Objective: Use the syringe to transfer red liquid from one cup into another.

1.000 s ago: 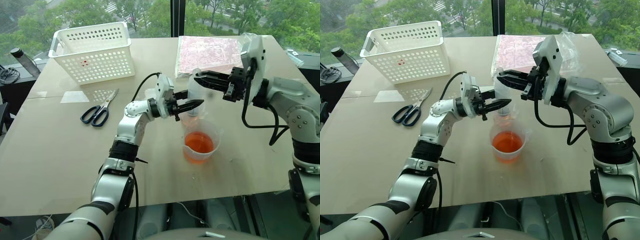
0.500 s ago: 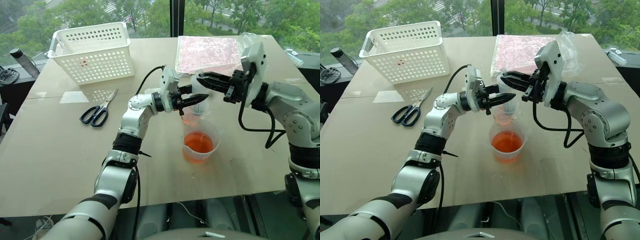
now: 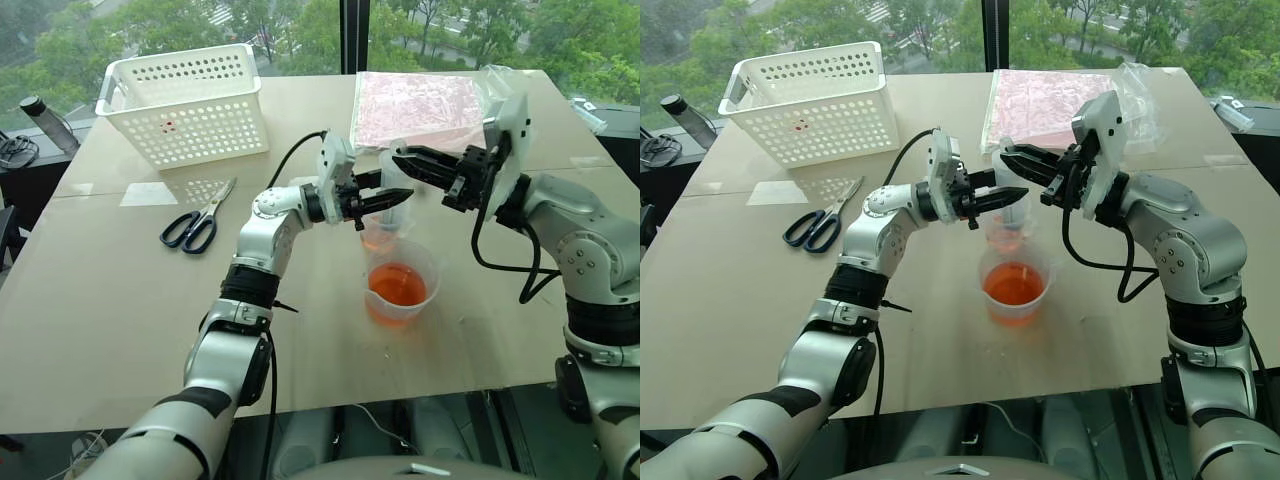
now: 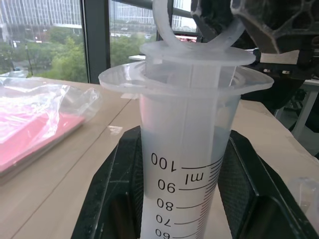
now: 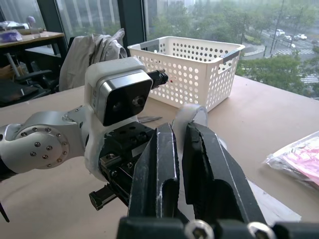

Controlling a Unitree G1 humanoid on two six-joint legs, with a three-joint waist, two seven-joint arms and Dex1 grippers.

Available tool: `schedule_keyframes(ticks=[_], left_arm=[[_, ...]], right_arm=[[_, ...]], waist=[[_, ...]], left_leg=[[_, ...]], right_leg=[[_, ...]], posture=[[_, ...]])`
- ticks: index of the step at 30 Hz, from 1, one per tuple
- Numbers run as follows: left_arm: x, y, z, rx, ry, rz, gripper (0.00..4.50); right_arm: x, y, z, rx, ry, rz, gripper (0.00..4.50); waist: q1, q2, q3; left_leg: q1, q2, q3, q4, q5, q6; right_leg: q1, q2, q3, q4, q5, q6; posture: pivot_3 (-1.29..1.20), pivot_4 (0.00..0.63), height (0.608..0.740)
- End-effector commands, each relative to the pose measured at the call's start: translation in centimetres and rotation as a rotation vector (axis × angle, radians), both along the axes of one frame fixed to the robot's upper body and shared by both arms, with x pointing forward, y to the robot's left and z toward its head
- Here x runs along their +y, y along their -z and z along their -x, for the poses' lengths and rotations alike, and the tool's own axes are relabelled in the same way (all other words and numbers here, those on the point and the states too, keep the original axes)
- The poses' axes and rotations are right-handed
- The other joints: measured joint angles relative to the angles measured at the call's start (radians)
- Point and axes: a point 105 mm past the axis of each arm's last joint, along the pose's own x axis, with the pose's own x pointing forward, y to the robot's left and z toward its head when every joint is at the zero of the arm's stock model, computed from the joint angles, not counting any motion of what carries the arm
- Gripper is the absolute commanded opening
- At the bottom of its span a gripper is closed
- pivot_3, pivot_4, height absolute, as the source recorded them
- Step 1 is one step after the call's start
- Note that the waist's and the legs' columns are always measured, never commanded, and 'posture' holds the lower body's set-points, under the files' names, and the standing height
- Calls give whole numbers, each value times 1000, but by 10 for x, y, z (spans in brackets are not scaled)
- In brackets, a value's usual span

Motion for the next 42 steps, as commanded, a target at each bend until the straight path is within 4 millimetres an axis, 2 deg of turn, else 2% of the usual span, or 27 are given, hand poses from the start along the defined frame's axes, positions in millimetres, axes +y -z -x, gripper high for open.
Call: schedule_keyframes(ticks=[1, 3, 4, 5, 6, 8, 12, 17, 21, 22, 24, 27, 30, 32, 39, 42], left_arm=[[21, -65, -2, -146, -76, 166, 1425], [22, -65, -2, -140, -78, 165, 1425], [23, -66, -2, -137, -79, 166, 1425], [24, -66, -2, -134, -77, 164, 1425], [24, -66, -2, -126, -75, 163, 1425], [26, -67, -2, -112, -71, 159, 1425], [33, -79, -4, -42, -70, 185, 1425], [53, -113, -12, 100, -135, 282, 1425], [71, -114, -28, 142, -382, 136, 1425], [73, -111, -28, 209, -383, 105, 1425], [79, -104, -25, 341, -369, 23, 1425], [105, -78, -23, 580, -429, -191, 1425], [121, -59, -24, 713, -439, -276, 1425], [131, -37, -30, 755, -496, -363, 1425], [134, 25, -45, 900, -579, -521, 1425], [131, 35, -48, 899, -582, -559, 1425]], right_arm=[[21, 3, 29, 45, -221, -14, 847], [20, -2, 30, 17, -203, -21, 1687], [18, -4, 30, 5, -190, -22, 2302], [16, -6, 32, -10, -186, -13, 2545], [12, -8, 33, -44, -166, 5, 3133], [0, -11, 41, -96, -151, 40, 3663], [-32, -16, 60, -182, -93, 139, 3663], [-68, -6, 87, -213, -21, 270, 3663], [-94, 5, 101, -199, 61, 322, 3663], [-99, 9, 103, -188, 82, 336, 3663], [-106, 14, 109, -183, 109, 357, 3663], [-115, 23, 121, -150, 144, 365, 3663], [-120, 32, 126, -120, 167, 381, 3663], [-121, 37, 128, -103, 181, 380, 3663], [-124, 47, 136, -91, 215, 400, 3663], [-122, 44, 138, -111, 212, 380, 3663]], waist=[[-1, 0, 0], [-2, 0, 0], [-2, 0, 0], [-2, 0, 0], [-2, 0, 0], [0, 0, 0], [1, 0, 0], [2, -1, 0], [-5, 0, 0], [-7, 0, 0], [-3, -1, 0], [-2, -1, 0], [-2, 0, 0], [0, -1, 0], [2, -3, 1], [0, -3, 2]], left_leg=[[0, 0, 0, 0, 0, 0], [0, 0, 0, 0, 0, 0], [0, 0, 0, 0, 0, 0], [0, 0, 0, 0, 0, 0], [0, 0, 0, 0, 0, 0], [0, 0, 0, 0, 0, 0], [-3, 0, -2, 0, 0, 0], [-9, 0, -5, 4, 0, 0], [-9, 0, -4, 4, 0, 0], [-7, 0, -3, 4, 0, 0], [-7, 0, -3, 4, 0, 0], [-6, 0, -3, 5, 0, 0], [-5, 0, 0, 5, 0, 0], [-1, 0, 1, 5, 0, 0], [2, 0, 1, 5, 0, 1], [2, 0, 1, 5, 0, 1]], right_leg=[[0, 0, 0, 0, 0, 0], [0, 0, 0, 0, 0, 0], [0, 0, 0, 0, 0, 0], [0, 0, 0, 0, 0, 0], [0, 0, 0, 0, 0, 0], [0, 0, 0, 0, 0, 0], [-1, 0, 0, -1, 0, 0], [-4, 0, -3, -1, 0, 0], [-4, 0, -1, 0, 0, 1], [-4, 0, 0, 2, 0, 1], [-4, 1, 0, 2, 0, 1], [-3, 6, 0, 3, 0, 1], [-3, 7, 0, 4, 0, 1], [0, 7, 1, 4, 0, 2], [4, 6, 1, 3, 0, 2], [4, 5, 3, 3, 0, 2]], posture=[[0, 150, 740], [0, 150, 740], [0, 150, 740], [0, 150, 740], [0, 150, 740], [0, 150, 740], [0, 150, 740], [0, 150, 740], [0, 150, 740], [0, 150, 740], [0, 150, 740], [0, 150, 740], [0, 150, 740], [0, 150, 740], [0, 150, 740], [0, 150, 740]])
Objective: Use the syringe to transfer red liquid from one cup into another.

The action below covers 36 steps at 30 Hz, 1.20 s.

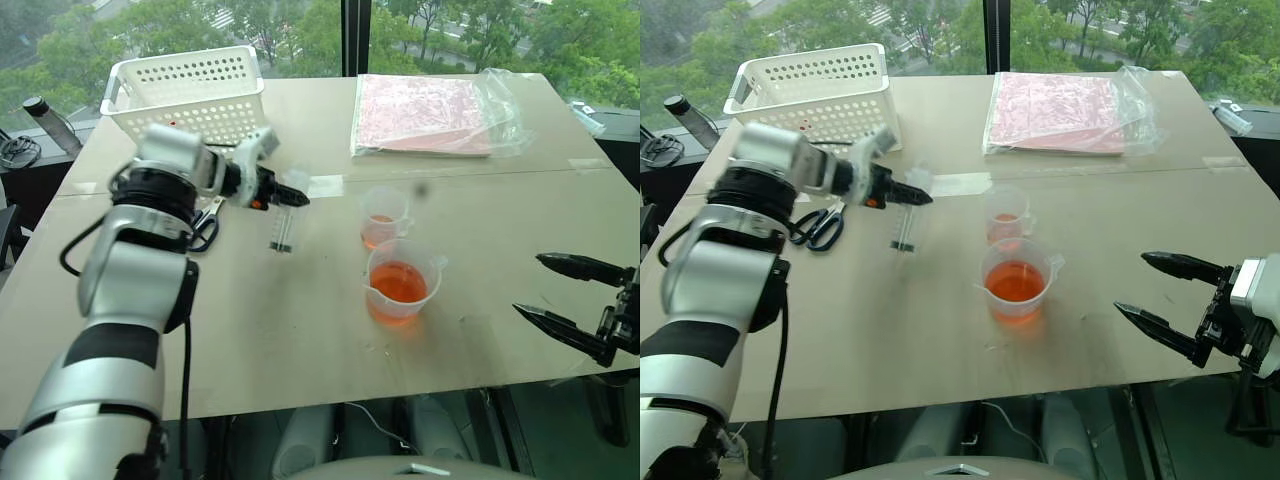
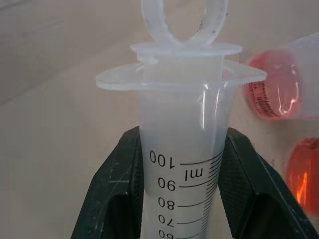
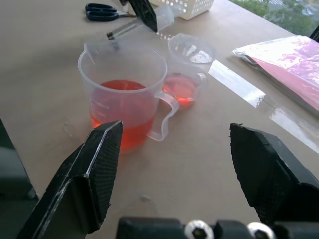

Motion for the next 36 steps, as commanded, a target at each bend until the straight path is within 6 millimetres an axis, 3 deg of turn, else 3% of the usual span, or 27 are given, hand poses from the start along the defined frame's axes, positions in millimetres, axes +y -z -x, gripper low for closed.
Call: schedule_keyframes(ticks=[1, 7, 11, 13, 15, 17, 21, 23, 25, 29, 36], left_arm=[[-1, -5, -6, -39, 24, -53, 1425], [0, 12, -9, -13, -34, -81, 1425], [3, 13, -8, -1, -49, -71, 3298], [2, -1, -10, -39, -59, -29, 4380], [1, -27, -15, -107, -101, 60, 4449], [2, -65, -13, -257, -48, 124, 4449], [4, -114, 11, -651, 58, 200, 4449], [11, -124, 31, -842, 72, 206, 4449], [25, -106, 42, -916, 69, 119, 4449], [26, -52, 87, -885, 183, 176, 4449], [50, -1, 147, -780, 146, 116, 4449]], right_arm=[[5, -14, 5, -87, -14, 9, 3663], [18, -20, 10, -101, -80, -5, 3663], [21, -27, 13, -120, -108, -31, 3786], [22, -28, 13, -117, -113, -30, 3786], [22, -28, 13, -114, -113, -30, 3786], [20, -29, 14, -111, -111, -33, 3786], [13, -34, 13, -112, -93, -53, 3786], [8, -32, 12, -101, -79, -42, 3786], [3, -30, 11, -83, -62, -39, 3786], [-21, -14, 7, -27, 15, -23, 3786], [-54, 7, 11, 49, 113, 47, 3786]], waist=[[-1, 0, 0], [0, 0, 0], [-1, 0, 0], [-1, 0, 0], [-2, -1, 0], [-3, -3, 1], [-4, -1, 0], [-1, 1, -1], [0, 1, -1], [0, 3, -2], [4, 6, -4]], left_leg=[[0, 0, 0, 0, 0, 0], [1, 0, 0, 0, -1, 1], [1, 0, 0, 0, -1, 1], [1, 0, 0, 0, -1, 1], [1, 0, 0, 0, -1, 1], [0, 1, 0, 0, -1, 1], [-2, 1, 0, -1, 0, -1], [-1, 1, 0, -1, 0, -1], [-1, 1, 0, -2, 0, -1], [2, 1, 0, -2, 0, -1], [3, 1, -1, -2, -1, -1]], right_leg=[[0, 0, 1, 0, 0, 0], [0, -5, 1, 0, 0, 0], [0, -5, 1, 1, 0, 0], [0, -5, 0, 1, 0, 0], [0, -6, 0, 1, 0, 0], [-1, -6, 1, 2, 0, 0], [-4, -7, 3, 1, 0, 0], [-3, -8, 3, -1, 0, 0], [-3, -9, 3, -1, 0, 0], [0, -9, 3, -1, 0, -1], [3, -10, 1, -3, 0, -1]], posture=[[0, 150, 740], [0, 150, 740], [0, 150, 740], [0, 150, 740], [0, 150, 740], [0, 150, 740], [0, 150, 740], [0, 150, 740], [0, 150, 740], [0, 150, 740], [0, 150, 740]])
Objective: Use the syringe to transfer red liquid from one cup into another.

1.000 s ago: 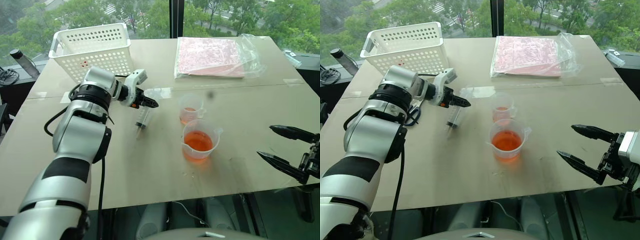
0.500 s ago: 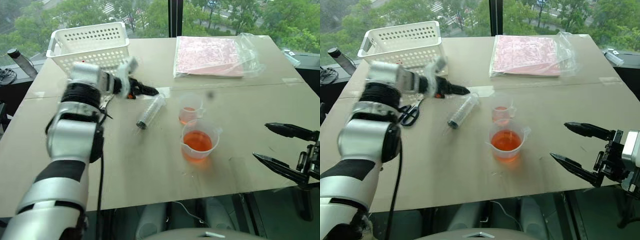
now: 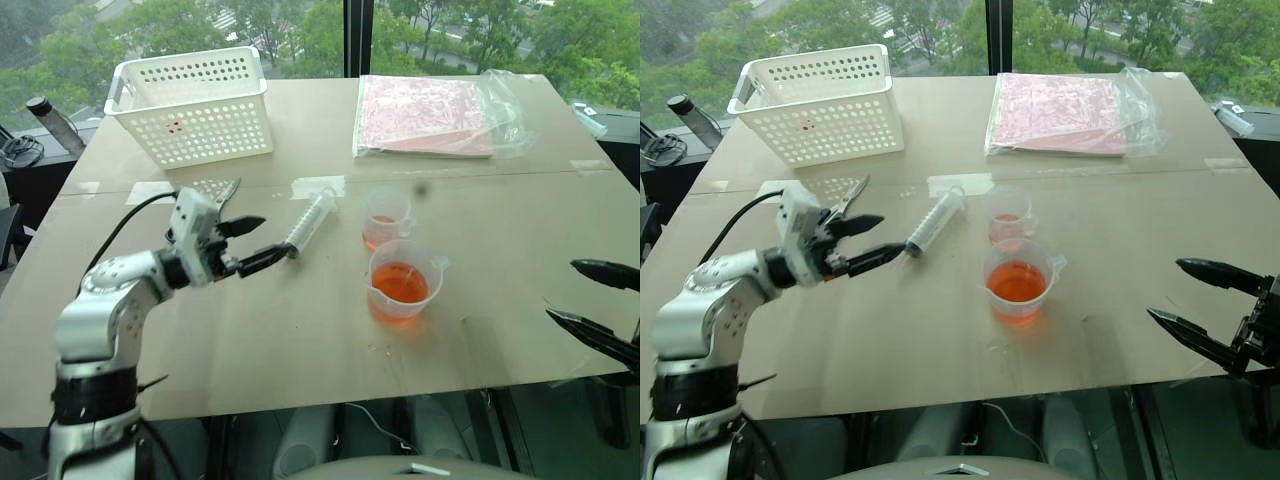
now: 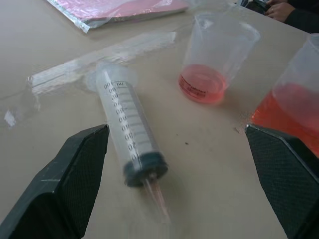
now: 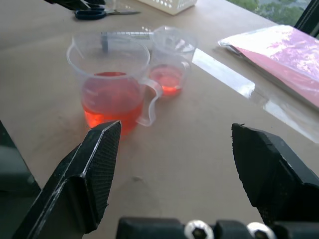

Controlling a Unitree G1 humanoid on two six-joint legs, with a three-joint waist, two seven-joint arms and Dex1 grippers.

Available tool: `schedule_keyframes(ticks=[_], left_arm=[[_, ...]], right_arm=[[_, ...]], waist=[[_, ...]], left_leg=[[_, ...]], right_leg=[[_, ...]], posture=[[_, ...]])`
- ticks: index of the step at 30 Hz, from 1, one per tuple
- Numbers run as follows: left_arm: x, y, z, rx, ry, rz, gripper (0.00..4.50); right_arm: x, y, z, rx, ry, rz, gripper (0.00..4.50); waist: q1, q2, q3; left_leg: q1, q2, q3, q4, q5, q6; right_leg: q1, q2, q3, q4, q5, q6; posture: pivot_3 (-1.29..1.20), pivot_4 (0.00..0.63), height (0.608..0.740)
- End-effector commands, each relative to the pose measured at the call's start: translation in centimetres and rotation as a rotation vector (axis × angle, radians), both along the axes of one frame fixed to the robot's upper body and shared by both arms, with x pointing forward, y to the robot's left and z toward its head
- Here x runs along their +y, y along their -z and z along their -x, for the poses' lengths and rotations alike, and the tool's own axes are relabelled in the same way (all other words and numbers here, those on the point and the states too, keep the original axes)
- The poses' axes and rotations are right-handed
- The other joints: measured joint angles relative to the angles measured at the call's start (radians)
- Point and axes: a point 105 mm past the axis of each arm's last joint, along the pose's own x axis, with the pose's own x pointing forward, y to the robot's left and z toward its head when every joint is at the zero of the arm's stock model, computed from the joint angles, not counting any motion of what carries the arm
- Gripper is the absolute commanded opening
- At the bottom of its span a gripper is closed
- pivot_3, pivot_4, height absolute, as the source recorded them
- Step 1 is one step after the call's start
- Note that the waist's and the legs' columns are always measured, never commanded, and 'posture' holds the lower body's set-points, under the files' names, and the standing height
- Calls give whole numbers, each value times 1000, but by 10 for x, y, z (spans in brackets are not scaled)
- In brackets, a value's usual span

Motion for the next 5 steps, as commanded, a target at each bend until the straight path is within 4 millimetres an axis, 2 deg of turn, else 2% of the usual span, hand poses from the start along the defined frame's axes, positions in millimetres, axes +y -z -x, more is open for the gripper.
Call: schedule_keyframes(ticks=[1, 3, 5], left_arm=[[11, 0, 26, -34, -32, -40, 4449], [20, 15, 40, 10, -80, -32, 4449], [22, 21, 48, 28, -98, -15, 4449]], right_arm=[[-20, 7, 4, 5, 68, 72, 3786], [-29, 17, 6, 23, 106, 96, 3786], [-29, 20, 7, 28, 104, 89, 3786]], waist=[[-2, 3, -2], [-2, 5, -3], [-2, 6, -4]], left_leg=[[0, 0, 0, 0, 0, 0], [1, 0, 0, -1, -1, 1], [1, 0, 0, -2, -2, 3]], right_leg=[[0, 0, 0, 0, 0, 0], [1, -1, 0, -1, -1, -2], [1, -1, 0, -1, -2, -3]], posture=[[0, 150, 740], [0, 150, 740], [0, 150, 740]])
